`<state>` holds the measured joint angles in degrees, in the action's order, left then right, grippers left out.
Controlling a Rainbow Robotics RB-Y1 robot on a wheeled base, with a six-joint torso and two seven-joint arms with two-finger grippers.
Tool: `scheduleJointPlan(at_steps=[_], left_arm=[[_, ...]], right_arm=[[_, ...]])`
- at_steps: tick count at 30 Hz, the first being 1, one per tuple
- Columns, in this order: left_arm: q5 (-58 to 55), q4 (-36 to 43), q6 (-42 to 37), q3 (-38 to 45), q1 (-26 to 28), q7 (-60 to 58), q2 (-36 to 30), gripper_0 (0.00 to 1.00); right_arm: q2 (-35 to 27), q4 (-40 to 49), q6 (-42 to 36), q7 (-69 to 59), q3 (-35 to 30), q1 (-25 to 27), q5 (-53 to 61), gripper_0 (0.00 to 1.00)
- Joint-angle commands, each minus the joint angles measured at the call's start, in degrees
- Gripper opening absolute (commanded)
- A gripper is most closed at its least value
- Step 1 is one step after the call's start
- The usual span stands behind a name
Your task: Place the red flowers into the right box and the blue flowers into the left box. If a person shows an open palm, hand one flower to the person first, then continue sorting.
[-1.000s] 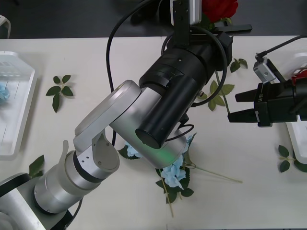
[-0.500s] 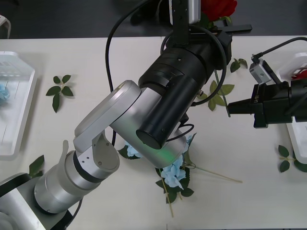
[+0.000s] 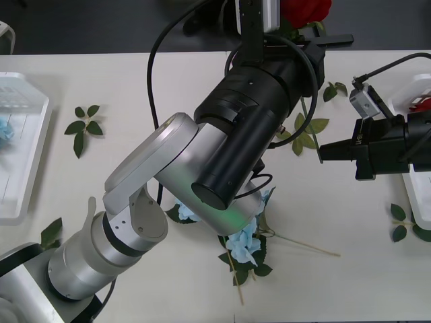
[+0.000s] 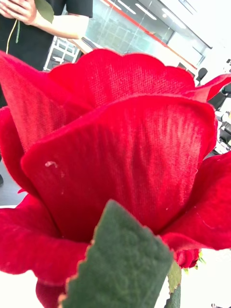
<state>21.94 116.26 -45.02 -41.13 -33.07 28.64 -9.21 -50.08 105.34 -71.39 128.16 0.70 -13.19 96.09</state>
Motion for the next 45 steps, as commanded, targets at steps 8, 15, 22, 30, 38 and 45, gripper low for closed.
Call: scheduleJointPlan(at_steps=[8, 15, 22, 30, 38, 45], left_arm=[[1.1, 0.8, 1.1, -1.0, -2.4, -2.6, 0.0, 0.0], [1.1, 0.8, 1.3, -1.0, -2.4, -2.8, -0.2, 0.0], [1.1, 0.8, 1.3, -1.0, -2.4, -3.0, -0.5, 0.0], [1.1, 0.7, 1.3, -1.0, -2.5, -3.2, -0.5, 0.0], [1.2, 0.8, 1.3, -1.1, -2.5, -3.2, -0.6, 0.0], [1.2, 0.8, 1.3, -1.0, -2.6, -3.3, -0.7, 0.0]], right_arm=[[0.6, 0.4, 0.5, -2.6, 0.4, -1.8, 0.4, 0.0], [0.6, 0.4, 0.5, -2.7, 0.4, -1.8, 0.4, 0.0], [0.6, 0.4, 0.5, -3.0, 0.4, -1.8, 0.2, 0.0], [0.7, 0.0, 1.1, -3.5, 0.4, -1.2, 0.2, 0.0], [0.7, 0.0, 1.8, -3.9, 0.4, -0.7, 0.2, 0.0], [1.8, 0.0, 3.0, -3.7, 0.4, -0.3, 0.2, 0.0]])
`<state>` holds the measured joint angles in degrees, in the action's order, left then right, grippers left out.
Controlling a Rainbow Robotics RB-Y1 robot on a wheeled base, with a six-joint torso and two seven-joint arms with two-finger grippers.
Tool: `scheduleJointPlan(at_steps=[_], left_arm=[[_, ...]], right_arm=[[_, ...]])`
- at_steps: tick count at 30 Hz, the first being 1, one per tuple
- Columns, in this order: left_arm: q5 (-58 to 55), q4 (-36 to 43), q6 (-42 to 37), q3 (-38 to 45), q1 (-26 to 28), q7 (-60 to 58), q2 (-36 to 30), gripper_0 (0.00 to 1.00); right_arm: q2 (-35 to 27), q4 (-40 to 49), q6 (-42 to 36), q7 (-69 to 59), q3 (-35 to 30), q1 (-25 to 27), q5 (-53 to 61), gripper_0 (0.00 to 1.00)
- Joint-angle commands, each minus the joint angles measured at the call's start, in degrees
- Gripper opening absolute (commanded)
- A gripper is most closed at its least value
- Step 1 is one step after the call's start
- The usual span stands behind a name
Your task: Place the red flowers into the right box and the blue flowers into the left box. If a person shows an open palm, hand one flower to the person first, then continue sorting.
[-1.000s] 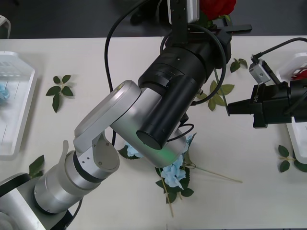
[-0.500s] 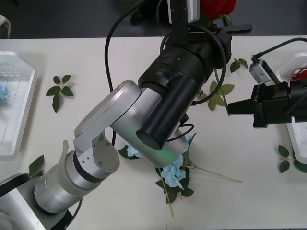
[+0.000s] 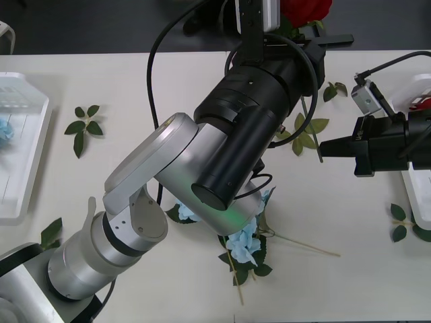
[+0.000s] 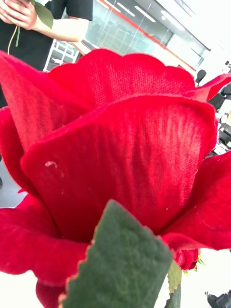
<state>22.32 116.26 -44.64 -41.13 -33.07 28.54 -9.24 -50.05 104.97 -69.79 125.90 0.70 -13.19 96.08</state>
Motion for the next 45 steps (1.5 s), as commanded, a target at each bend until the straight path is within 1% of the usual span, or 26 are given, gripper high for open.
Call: scheduleJointPlan(at_steps=[1, 2, 4, 5, 6, 8, 12, 13, 16, 21, 23, 24, 25, 26, 28, 45], left_arm=[[0.8, 0.8, 1.0, -1.0, -2.6, -3.2, -0.7, 0.0], [0.8, 0.8, 1.0, -1.1, -2.7, -3.2, -0.8, 0.0], [0.8, 0.8, 1.0, -1.0, -2.7, -3.3, -0.7, 0.0], [0.8, 0.8, 1.0, -1.0, -2.7, -3.3, -0.8, 0.0], [0.8, 0.8, 1.0, -1.0, -2.7, -3.2, -0.7, 0.0], [0.8, 0.8, 1.0, -1.0, -2.7, -3.2, -0.7, 0.0], [0.9, 0.8, 1.0, -1.0, -2.7, -3.2, -0.8, 0.0], [0.9, 0.8, 1.0, -1.0, -2.7, -3.2, -0.8, 0.0], [0.8, 0.7, 1.0, -1.0, -2.7, -3.3, -0.9, 0.0], [0.8, 0.8, 1.0, -1.0, -2.7, -3.2, -0.9, 0.0], [0.9, 0.8, 1.0, -1.0, -2.8, -3.3, -0.9, 0.0], [0.9, 0.8, 1.0, -1.0, -2.7, -3.2, -0.9, 0.0], [0.9, 0.8, 1.0, -1.0, -2.7, -3.2, -0.9, 0.0], [0.9, 0.8, 1.0, -1.0, -2.8, -3.2, -0.9, 0.0], [1.0, 0.8, 1.0, -1.0, -2.7, -3.2, -0.9, 0.0], [1.1, 0.7, 1.0, -1.0, -2.8, -3.3, -1.0, 0.0]], right_arm=[[1.8, 0.3, 1.7, -1.3, 0.4, -0.4, 0.2, 0.0], [2.0, 0.4, 2.3, -1.2, 0.4, -0.4, 0.2, 0.01], [2.3, 0.4, 3.3, -1.1, 0.4, -0.4, 0.2, 0.25], [2.5, 0.4, 3.3, -1.1, 0.4, -0.4, 0.2, 0.31], [2.7, 0.4, 3.5, -1.1, 0.4, -0.3, 0.2, 0.4], [2.9, 0.3, 3.7, -1.1, 0.4, -0.4, 0.2, 0.49], [3.0, 0.4, 3.7, -1.0, 0.7, -0.4, -0.3, 0.61], [3.0, 0.4, 3.7, -1.0, 0.9, -0.4, -0.4, 0.63], [3.3, 0.4, 3.8, -0.8, 1.6, -0.4, -0.6, 0.64], [5.9, 0.4, 3.8, -0.5, 1.6, -0.4, -2.8, 0.64], [6.5, 0.4, 3.8, -0.5, 1.9, -0.4, -3.3, 0.63], [6.5, 0.4, 3.9, -0.4, 2.3, -0.4, -3.2, 0.56], [6.7, 0.4, 4.1, -0.4, 2.5, -0.4, -3.2, 0.44], [6.8, 0.4, 4.6, -0.4, 2.8, -0.4, -3.2, 0.21], [7.0, 0.4, 5.0, -0.4, 2.9, -0.4, -3.2, 0.0], [7.8, 0.4, 5.0, -0.6, 3.2, -0.4, -3.2, 0.0]])
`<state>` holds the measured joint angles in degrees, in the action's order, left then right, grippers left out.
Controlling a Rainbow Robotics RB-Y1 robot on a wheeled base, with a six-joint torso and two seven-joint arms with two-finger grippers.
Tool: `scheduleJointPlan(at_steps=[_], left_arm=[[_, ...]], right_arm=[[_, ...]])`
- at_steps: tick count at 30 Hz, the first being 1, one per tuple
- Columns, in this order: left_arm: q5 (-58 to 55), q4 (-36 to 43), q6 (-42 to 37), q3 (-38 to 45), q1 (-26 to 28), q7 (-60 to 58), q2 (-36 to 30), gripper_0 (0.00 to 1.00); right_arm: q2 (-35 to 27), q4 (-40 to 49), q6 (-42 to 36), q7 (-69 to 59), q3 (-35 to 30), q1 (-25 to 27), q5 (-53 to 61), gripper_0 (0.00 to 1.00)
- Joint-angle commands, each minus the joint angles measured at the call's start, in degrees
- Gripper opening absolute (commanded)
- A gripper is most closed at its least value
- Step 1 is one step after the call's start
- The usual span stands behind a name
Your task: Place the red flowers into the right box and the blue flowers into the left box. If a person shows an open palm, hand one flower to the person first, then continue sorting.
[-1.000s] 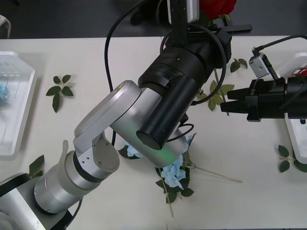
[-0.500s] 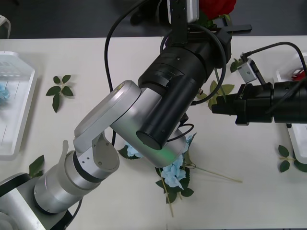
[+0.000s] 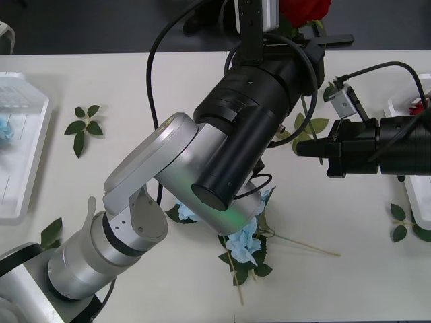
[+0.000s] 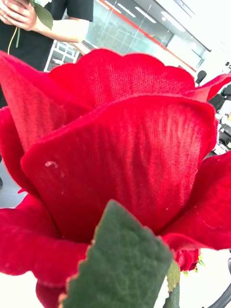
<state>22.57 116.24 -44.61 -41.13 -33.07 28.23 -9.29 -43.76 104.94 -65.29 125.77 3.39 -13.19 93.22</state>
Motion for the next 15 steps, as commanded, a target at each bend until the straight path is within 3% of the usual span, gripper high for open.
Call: scheduleJointPlan(at_steps=[1, 2, 3, 4, 5, 15], left_arm=[[0.8, 0.8, 0.9, -1.0, -2.8, -2.9, -0.9, 0.0], [0.8, 0.8, 0.9, -1.0, -2.8, -2.9, -0.8, 0.42], [0.8, 0.8, 0.9, -1.0, -2.8, -2.9, -0.9, 0.62], [0.8, 0.8, 0.9, -1.0, -2.7, -3.0, -0.9, 0.94], [0.7, 0.8, 0.9, -1.0, -2.8, -3.1, -0.9, 1.0], [0.8, 0.8, 0.8, -1.0, -2.8, -4.0, -1.1, 1.0]], right_arm=[[1.5, 0.4, 0.4, -0.4, 0.4, -0.4, -0.3, 0.0], [1.4, 0.4, 0.4, -0.5, 0.5, -0.4, -0.3, 0.0], [1.4, 0.4, 0.5, -0.5, 0.4, -0.4, -0.3, 0.0], [1.4, 0.4, 0.4, -0.5, 0.4, -0.4, -0.3, 0.0], [1.4, 0.4, 0.4, -0.5, 0.4, -0.4, -0.3, 0.0], [1.4, 0.4, 0.5, -0.5, 0.4, -0.4, -0.3, 0.0]])
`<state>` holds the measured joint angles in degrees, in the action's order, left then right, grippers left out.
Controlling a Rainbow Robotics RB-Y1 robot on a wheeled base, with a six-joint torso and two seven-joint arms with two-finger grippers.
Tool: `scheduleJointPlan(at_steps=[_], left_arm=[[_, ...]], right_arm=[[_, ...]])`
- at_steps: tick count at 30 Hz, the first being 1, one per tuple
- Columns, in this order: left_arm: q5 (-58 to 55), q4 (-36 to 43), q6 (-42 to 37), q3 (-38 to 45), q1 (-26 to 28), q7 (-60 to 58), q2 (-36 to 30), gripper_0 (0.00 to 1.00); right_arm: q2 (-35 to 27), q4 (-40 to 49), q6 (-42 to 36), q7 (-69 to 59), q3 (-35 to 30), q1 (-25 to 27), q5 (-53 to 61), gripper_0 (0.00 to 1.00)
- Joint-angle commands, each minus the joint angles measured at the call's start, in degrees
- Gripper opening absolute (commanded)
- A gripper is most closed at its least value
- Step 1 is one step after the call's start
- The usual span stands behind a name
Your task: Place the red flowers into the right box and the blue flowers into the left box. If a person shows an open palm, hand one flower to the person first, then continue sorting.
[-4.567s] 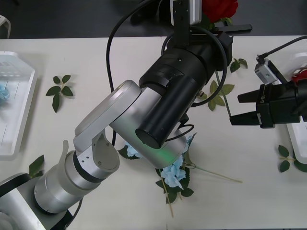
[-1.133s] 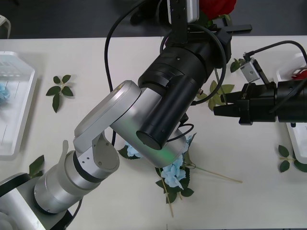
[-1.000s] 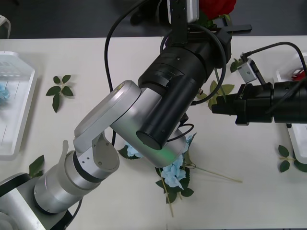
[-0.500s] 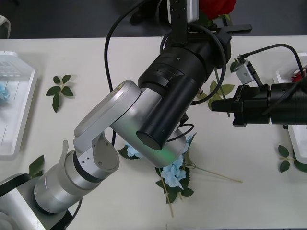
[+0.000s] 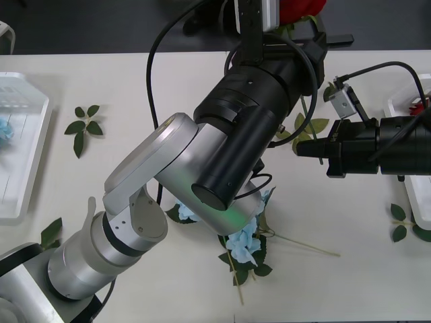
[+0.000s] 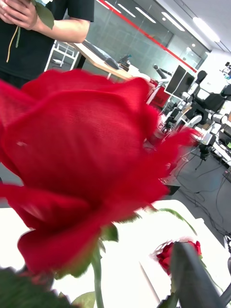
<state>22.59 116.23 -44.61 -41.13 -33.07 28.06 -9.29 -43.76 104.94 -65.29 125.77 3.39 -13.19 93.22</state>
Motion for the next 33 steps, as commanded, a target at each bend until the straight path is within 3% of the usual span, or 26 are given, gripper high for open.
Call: scheduleJointPlan(at_steps=[1, 10, 16, 22, 25, 33], left_arm=[[0.8, 0.7, 0.7, -1.0, -2.8, -3.8, -1.1, 1.0], [0.9, 0.8, 0.8, -1.0, -2.9, -3.8, -1.3, 1.0], [-3.3, 1.5, 0.8, 0.2, -3.1, -3.5, -2.8, 1.0], [-17.1, 6.2, 0.3, 4.1, -2.7, 1.6, -7.9, 1.0], [-25.8, 10.3, -3.7, 6.4, -1.7, 6.3, -11.6, 1.0], [-51.6, 23.1, -13.1, 15.4, 7.1, 21.1, -21.3, 1.0]], right_arm=[[1.4, 0.4, 0.4, -0.6, 0.5, -0.3, -0.3, 0.0], [-0.7, 0.1, -0.5, -4.8, 0.4, -0.3, -1.6, 0.0], [-7.4, -5.0, -2.5, -11.2, 0.3, -0.4, -1.5, 0.0], [-14.1, -16.3, -4.8, -12.0, -0.2, -1.7, -0.9, 0.0], [-16.5, -22.4, -6.2, -12.1, -2.2, -2.1, -0.7, 0.0], [-23.5, -34.7, -9.9, -11.6, -8.2, -4.1, -9.9, 0.0]])
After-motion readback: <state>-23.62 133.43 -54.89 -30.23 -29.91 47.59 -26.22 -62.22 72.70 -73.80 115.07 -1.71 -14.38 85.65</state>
